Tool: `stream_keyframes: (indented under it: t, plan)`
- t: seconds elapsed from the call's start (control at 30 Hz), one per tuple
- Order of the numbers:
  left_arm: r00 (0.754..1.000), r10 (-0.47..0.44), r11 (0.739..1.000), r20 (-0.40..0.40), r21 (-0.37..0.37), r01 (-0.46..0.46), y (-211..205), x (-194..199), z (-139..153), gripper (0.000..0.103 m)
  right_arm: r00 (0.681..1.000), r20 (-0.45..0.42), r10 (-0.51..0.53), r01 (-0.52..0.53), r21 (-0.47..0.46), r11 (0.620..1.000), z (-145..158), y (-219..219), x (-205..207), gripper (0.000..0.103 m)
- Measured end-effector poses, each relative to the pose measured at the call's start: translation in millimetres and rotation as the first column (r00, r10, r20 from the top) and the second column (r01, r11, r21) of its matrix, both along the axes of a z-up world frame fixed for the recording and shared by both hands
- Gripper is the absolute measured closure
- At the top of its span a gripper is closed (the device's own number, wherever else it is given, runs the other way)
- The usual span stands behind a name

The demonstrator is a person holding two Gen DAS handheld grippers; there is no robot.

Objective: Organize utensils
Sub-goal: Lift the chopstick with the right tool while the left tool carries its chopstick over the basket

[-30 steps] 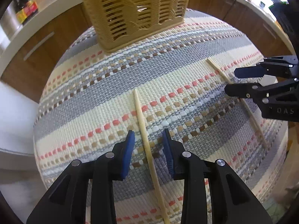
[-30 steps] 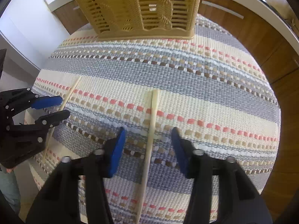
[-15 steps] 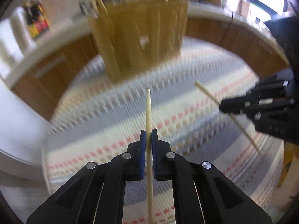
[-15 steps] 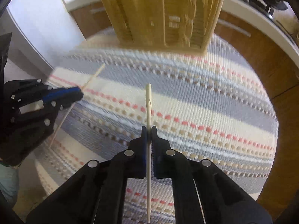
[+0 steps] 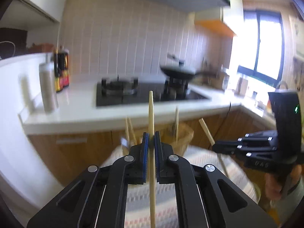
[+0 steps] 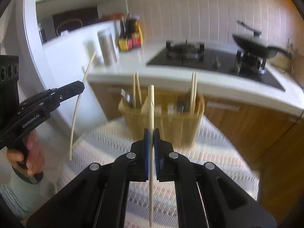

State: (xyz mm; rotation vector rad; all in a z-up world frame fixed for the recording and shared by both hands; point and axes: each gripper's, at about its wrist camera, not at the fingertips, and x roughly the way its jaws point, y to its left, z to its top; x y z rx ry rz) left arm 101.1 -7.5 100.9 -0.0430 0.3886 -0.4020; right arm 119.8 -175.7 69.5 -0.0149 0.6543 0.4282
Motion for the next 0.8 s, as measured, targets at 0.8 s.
stream_keyframes:
  t: [0.8]
  plan:
    - [0.957,0.108,0.976,0.268,-0.214,-0.050,-2.7,103.1,-1.0,0.099,0.831,0.503,-0.239,0.178,0.167,0.970,31.9,-29.0,104.0,0.100]
